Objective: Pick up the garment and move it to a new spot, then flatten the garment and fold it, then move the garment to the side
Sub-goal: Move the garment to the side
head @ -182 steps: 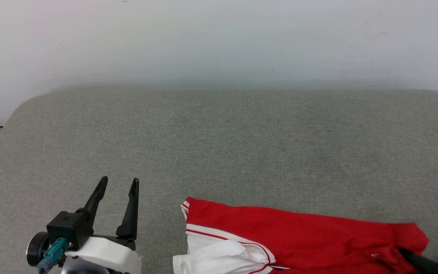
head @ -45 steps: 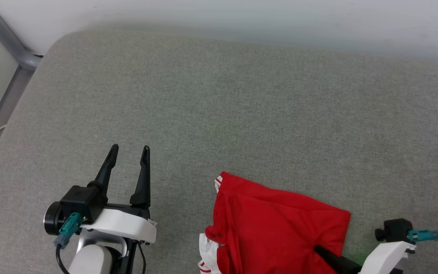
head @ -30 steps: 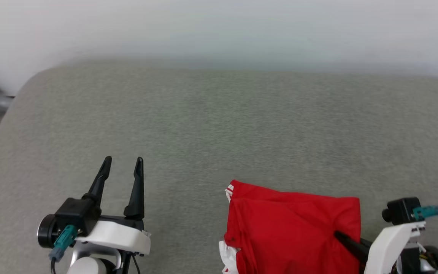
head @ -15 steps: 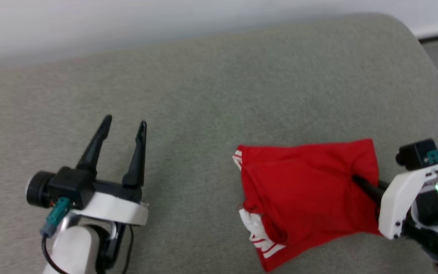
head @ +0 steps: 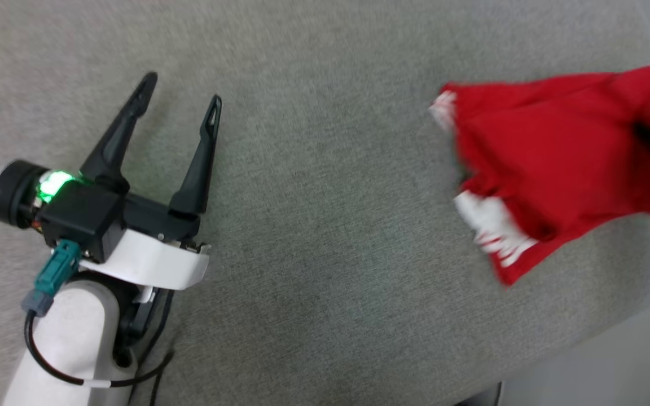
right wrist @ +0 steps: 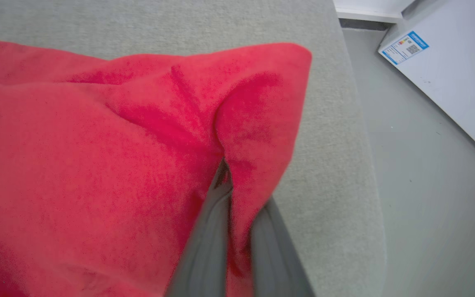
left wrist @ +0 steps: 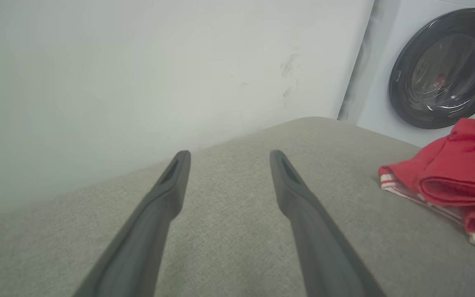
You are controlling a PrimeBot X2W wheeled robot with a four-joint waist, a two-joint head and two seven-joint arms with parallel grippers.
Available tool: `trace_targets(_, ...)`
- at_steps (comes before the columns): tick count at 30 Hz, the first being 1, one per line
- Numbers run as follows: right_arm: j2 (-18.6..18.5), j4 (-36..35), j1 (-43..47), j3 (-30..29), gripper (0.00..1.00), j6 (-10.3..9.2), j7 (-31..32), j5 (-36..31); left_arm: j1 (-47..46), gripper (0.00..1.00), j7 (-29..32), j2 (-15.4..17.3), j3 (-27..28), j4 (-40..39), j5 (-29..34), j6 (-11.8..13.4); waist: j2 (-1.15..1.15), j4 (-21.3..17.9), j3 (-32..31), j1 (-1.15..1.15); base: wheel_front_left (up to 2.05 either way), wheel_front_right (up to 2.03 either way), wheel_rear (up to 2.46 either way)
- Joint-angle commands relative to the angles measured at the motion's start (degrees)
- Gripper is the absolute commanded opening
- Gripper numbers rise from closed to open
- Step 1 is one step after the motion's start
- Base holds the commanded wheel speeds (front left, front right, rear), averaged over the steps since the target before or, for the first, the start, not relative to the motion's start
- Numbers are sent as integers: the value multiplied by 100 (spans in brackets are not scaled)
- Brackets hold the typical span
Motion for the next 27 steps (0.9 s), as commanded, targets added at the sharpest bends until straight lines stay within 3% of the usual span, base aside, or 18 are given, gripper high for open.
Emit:
trace_targets(1, -154, 206, -248, -178, 0, -10, -46, -78, -176, 100, 92, 95, -48, -170, 59, -36, 0, -81, 476, -1, 0, 0, 0)
trace_targets(10, -649, 977, -896, -1117, 0, -10, -514, -663, -733, 100, 464, 308, -261, -779, 117, -128, 0, 170, 1112, -1, 0, 0, 0)
trace_targets(17, -410, 1589, -1181, -1524, 0, -9, -802, -1046, -866, 100, 452, 321, -316, -849, 121, -122, 0, 264, 1285, -1, 0, 0, 0)
trace_targets(18, -339, 1702, -1218, -1590, 9, -10, -877, -1085, -857, 100, 432, 307, -332, -829, 117, -115, 0, 285, 1284, -1, 0, 0, 0)
trace_targets(19, -290, 1819, -1243, -1647, 33, -9, -949, -1160, -850, 100, 419, 296, -341, -803, 112, -106, 0, 307, 1277, -1, 0, 0, 0)
trace_targets(20, -265, 1921, -1275, -1761, 78, -10, -1106, -1284, -847, 100, 409, 280, -361, -788, 106, -99, 0, 331, 1268, -1, 0, 0, 0)
trace_targets(21, -211, 2024, -1311, -1863, 100, -10, -1242, -1383, -843, 100, 387, 259, -383, -766, 97, -93, 0, 356, 1249, -1, 0, 0, 0)
trace_targets(27, -11, 2548, -1391, -2714, 100, -10, -2185, -2234, -725, 100, 162, 128, -468, -499, 4, -38, 0, 541, 929, -1, 0, 0, 0)
